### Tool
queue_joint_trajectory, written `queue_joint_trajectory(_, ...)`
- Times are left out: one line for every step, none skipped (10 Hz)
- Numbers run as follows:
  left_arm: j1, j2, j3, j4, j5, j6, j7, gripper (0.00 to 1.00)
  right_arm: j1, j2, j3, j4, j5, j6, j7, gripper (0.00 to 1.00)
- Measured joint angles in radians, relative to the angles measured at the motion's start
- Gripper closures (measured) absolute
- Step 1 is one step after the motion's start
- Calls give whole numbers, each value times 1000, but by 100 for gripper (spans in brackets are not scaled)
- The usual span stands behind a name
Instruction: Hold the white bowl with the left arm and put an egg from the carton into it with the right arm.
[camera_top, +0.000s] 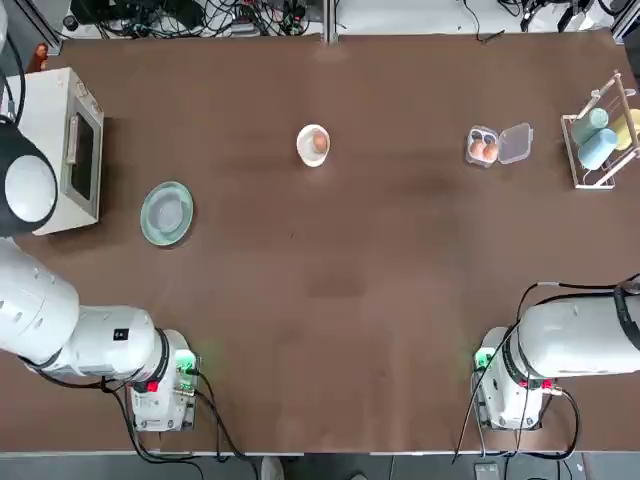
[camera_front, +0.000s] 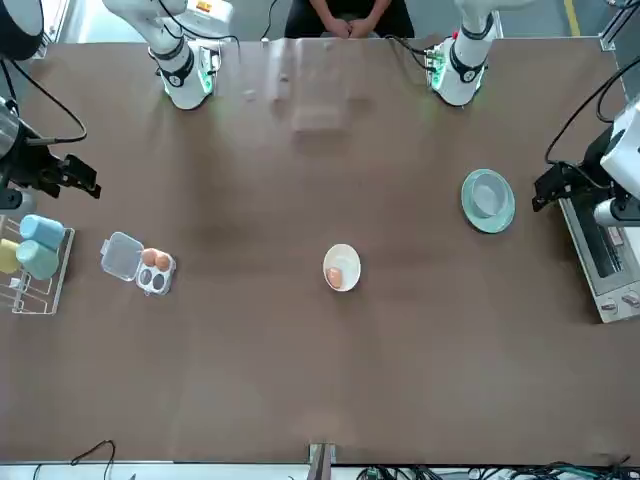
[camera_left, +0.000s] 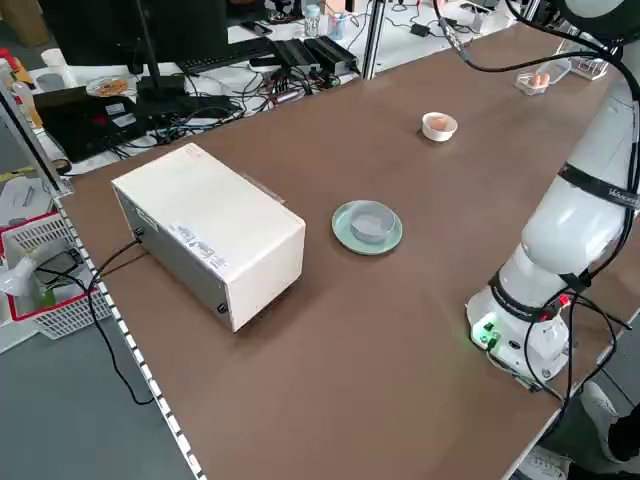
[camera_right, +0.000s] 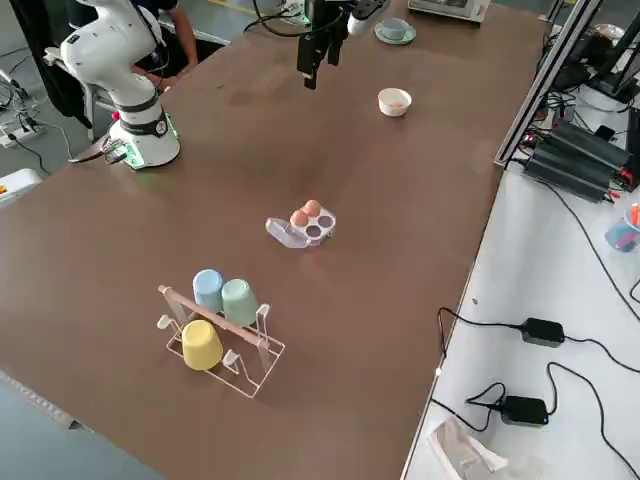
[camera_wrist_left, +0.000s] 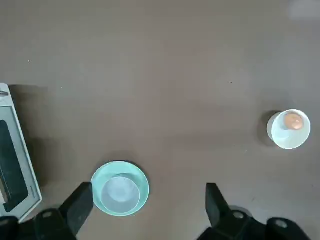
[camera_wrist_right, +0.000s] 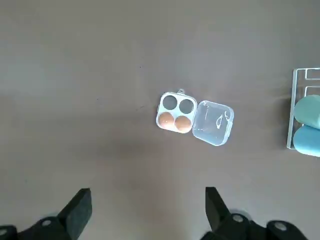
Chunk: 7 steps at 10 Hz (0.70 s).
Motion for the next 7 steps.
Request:
queue_joint_trajectory(0, -2, 0, -2, 0, -1, -5, 0, 0, 0, 0, 0, 0, 0, 0, 0)
queue_joint_trajectory(0, -3, 4, -3, 0, -2, -8, 0, 0, 0, 1, 0, 0, 0, 0, 0)
queue_joint_trajectory(-2, -2, 14, -6, 0, -2, -6, 0, 0, 0, 1, 0, 0, 1, 1, 0)
queue_joint_trajectory(-7, -2, 23, -9, 0, -2, -4, 0, 0, 0, 2, 0, 0, 2, 1, 0)
queue_joint_trajectory(-12, -2, 27, -12, 0, -2, -4, 0, 0, 0, 2, 0, 0, 2, 2, 0)
queue_joint_trajectory(-15, -2, 27, -13, 0, -2, -4, 0, 0, 0, 2, 0, 0, 2, 2, 0)
queue_joint_trajectory(-17, -2, 27, -14, 0, -2, -4, 0, 0, 0, 2, 0, 0, 4, 2, 0)
